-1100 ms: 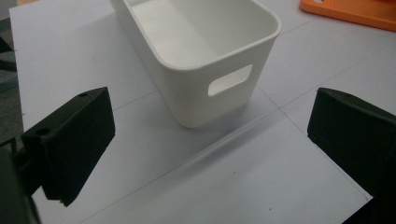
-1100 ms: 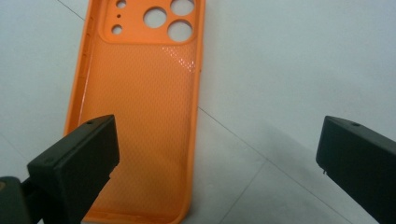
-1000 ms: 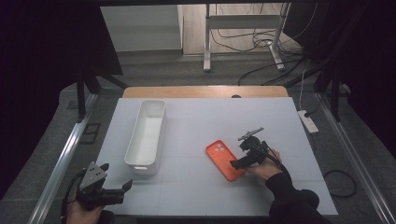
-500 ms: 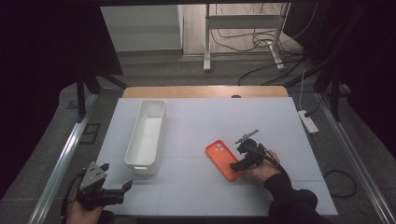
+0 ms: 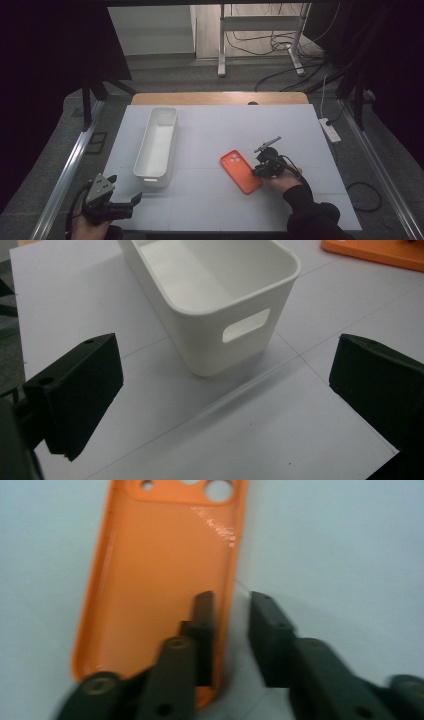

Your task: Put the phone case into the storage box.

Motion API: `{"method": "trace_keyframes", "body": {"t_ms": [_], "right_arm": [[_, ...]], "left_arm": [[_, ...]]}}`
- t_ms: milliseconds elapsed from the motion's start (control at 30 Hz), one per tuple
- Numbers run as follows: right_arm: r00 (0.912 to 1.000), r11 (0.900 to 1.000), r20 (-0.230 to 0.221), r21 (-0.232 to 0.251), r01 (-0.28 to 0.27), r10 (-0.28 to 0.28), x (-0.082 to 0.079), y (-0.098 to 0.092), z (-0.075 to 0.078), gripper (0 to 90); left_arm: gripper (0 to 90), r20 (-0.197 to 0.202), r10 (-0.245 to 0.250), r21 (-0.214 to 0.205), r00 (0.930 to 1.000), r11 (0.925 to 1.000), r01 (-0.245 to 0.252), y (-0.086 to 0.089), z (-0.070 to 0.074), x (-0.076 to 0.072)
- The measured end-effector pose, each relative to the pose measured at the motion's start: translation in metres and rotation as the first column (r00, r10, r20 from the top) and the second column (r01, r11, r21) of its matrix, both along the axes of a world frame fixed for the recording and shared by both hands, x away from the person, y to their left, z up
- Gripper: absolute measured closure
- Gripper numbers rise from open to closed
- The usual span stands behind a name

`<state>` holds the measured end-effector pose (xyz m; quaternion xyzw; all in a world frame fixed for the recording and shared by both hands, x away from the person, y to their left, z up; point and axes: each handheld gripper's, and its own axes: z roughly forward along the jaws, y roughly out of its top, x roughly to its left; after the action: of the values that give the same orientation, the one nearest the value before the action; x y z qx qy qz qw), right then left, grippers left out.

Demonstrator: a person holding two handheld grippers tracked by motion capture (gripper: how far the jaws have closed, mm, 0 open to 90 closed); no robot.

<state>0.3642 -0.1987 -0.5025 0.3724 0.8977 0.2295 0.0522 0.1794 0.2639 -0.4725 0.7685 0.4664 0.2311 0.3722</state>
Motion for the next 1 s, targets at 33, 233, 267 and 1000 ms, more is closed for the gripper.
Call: {"method": "trace_keyframes", "body": {"t_ms": [33, 233, 267, 1000], "right_arm": [[0.9998, 0.9999, -0.018, 0.013, -0.004, 0.004, 0.0, 0.0, 0.0, 83.1], [0.9993, 0.9995, -0.022, -0.002, 0.031, -0.031, 0.001, 0.002, 0.001, 88.6], [0.9991, 0.9994, -0.024, 0.001, 0.034, -0.034, 0.001, 0.001, 0.002, 89.0], [0.9948, 0.9966, 0.1, 0.081, 0.012, -0.02, -0.013, -0.003, 0.024, 89.3]], "left_arm": [[1.8, -0.001, 0.0, -0.001, 1.0, 1.0, 0.0, 0.0, 0.0, 0.0], [1.7, -0.006, -0.002, -0.002, 1.0, 1.0, 0.002, 0.0, 0.0, 0.001], [1.8, -0.009, -0.003, -0.004, 1.0, 1.0, 0.003, 0.0, 0.0, 0.001], [1.7, 0.015, -0.151, -0.08, 0.9884, 0.9851, 0.152, -0.037, 0.009, 0.016]]}}
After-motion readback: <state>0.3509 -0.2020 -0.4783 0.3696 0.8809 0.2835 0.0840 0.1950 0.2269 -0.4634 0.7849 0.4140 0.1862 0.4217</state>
